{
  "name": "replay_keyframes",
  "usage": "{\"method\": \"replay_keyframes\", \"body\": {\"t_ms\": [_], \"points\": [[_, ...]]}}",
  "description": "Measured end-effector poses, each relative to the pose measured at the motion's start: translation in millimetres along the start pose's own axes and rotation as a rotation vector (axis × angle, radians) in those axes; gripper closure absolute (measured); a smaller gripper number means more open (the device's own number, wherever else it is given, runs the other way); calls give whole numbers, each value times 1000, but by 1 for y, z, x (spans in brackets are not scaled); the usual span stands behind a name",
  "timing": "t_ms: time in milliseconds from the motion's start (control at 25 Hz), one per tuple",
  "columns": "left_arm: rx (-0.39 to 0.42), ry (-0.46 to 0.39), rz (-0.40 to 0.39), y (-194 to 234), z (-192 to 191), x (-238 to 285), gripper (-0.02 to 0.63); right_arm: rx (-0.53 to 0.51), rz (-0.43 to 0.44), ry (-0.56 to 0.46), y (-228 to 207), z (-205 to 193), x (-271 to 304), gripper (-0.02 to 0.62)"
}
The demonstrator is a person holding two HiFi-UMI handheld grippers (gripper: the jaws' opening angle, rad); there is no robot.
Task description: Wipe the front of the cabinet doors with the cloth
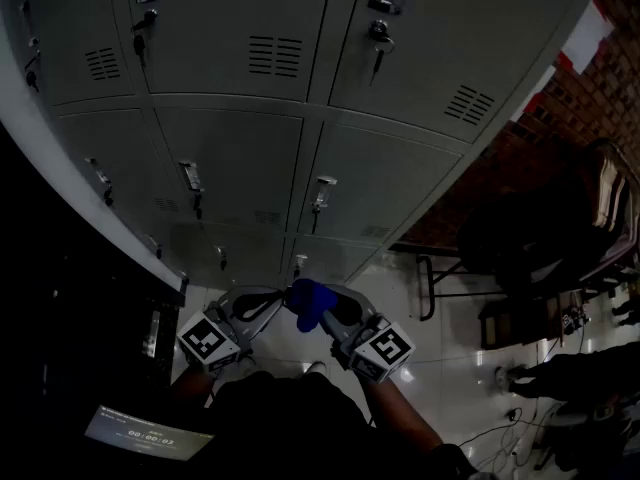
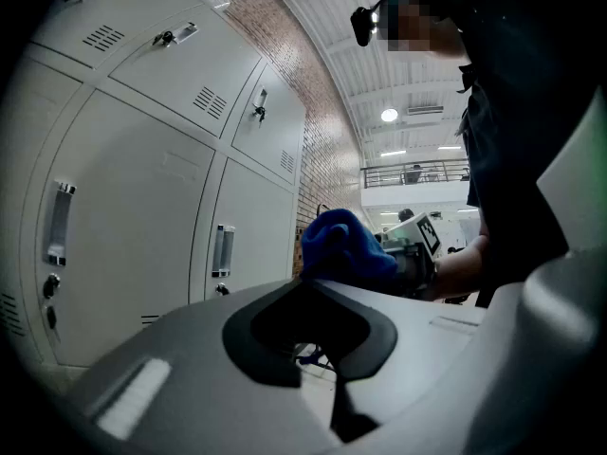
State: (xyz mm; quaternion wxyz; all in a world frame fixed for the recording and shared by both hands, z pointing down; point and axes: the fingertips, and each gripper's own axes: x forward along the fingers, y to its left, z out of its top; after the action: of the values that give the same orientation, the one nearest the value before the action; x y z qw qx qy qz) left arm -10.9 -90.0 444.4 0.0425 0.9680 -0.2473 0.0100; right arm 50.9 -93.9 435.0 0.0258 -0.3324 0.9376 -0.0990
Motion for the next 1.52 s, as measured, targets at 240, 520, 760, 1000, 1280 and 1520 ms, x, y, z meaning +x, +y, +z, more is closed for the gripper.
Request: {"method": "replay_keyframes", "body": {"t_ms": [240,520,760,1000,1280,1520], "points": [[-4,-7,-3,1,4,-5,600,-73,-88,-59,-42,61,28,526],[-26,-18,-7,-4,3,-13,600,-127,-197,-86,-95,125,81,526],[-26,-5,31,7,-6,-27,600,-153,-250,-136,-120,163,111,526],[-24,1,58,12,-7,-34,600,-197,-276,-114,-131,171,119,526],[-17,-9,29,7,-3,-25,600,-187,-385,-132,-162,173,73,526],[-12,7,1,-1,-2,-11,600,-191,-492,-145,-199,184,16,526]]}}
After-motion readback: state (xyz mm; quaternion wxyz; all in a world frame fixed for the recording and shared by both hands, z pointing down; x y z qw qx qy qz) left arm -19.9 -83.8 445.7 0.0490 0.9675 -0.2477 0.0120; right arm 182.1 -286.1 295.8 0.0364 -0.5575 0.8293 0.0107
